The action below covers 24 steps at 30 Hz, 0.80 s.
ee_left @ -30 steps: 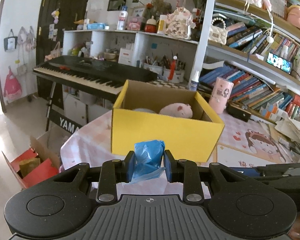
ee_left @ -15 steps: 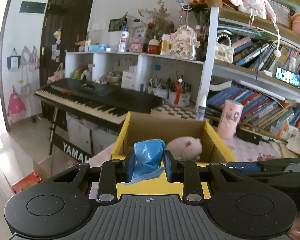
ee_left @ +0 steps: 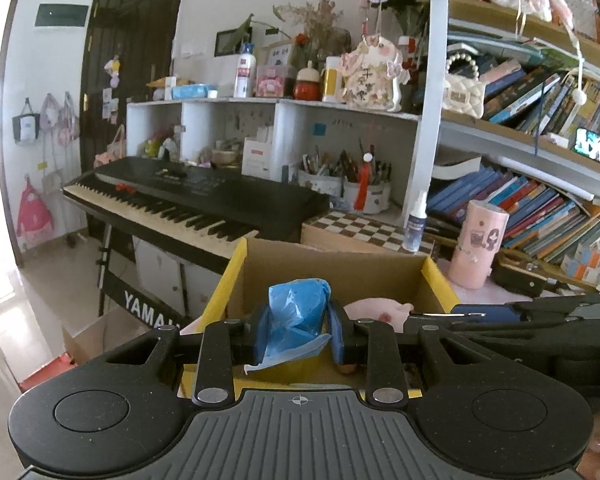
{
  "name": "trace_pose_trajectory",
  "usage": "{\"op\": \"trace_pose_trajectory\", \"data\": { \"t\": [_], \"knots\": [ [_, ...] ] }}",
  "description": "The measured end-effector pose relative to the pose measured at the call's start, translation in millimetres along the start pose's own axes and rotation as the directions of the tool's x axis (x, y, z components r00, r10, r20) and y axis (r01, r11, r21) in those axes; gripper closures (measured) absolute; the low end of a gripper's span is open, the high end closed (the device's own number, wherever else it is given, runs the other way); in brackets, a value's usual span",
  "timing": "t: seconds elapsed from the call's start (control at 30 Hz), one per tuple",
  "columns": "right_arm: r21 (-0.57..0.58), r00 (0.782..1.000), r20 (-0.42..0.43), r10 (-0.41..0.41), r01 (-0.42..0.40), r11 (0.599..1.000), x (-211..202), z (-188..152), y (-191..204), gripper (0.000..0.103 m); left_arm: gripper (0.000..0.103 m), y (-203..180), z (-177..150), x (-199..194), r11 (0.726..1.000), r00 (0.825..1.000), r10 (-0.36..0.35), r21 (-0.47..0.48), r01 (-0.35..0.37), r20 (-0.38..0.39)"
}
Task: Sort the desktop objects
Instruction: 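Lower the blue bag and binder clip into the yellow box and open both grippers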
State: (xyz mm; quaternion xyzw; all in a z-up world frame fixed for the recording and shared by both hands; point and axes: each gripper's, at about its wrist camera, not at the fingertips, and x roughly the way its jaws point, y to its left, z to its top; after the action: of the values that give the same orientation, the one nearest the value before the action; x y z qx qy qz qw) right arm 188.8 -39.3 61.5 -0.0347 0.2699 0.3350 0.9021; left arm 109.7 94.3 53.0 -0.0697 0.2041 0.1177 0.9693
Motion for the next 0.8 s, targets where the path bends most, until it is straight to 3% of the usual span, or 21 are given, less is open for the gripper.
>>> {"op": "trace_pose_trajectory", "data": {
  "t": [0.33, 0.6, 0.8],
  "knots": [
    [-0.074, 0.995, -0.1, 0.018, -0.026, 0.997, 47.9, 7.9, -22.3, 0.061, 0.075, -10.2, 3.2, 49.5, 0.999, 0.993, 0.028, 0.032, -0.025, -0.116],
    [-0.127, 0.976, -0.212, 0.059, -0.088, 0.988, 79.8, 14.1, -34.3, 0.061, 0.075, -16.4, -3.0, 77.5, 0.997, 0.975, 0.048, 0.074, -0.033, -0.217],
    [-0.229, 0.963, -0.264, 0.06, -0.123, 0.966, 91.2, 15.8, -28.2, 0.061, 0.074, -13.4, -9.5, 87.7, 0.997, 0.959, 0.059, 0.063, -0.043, -0.278]
  ]
}}
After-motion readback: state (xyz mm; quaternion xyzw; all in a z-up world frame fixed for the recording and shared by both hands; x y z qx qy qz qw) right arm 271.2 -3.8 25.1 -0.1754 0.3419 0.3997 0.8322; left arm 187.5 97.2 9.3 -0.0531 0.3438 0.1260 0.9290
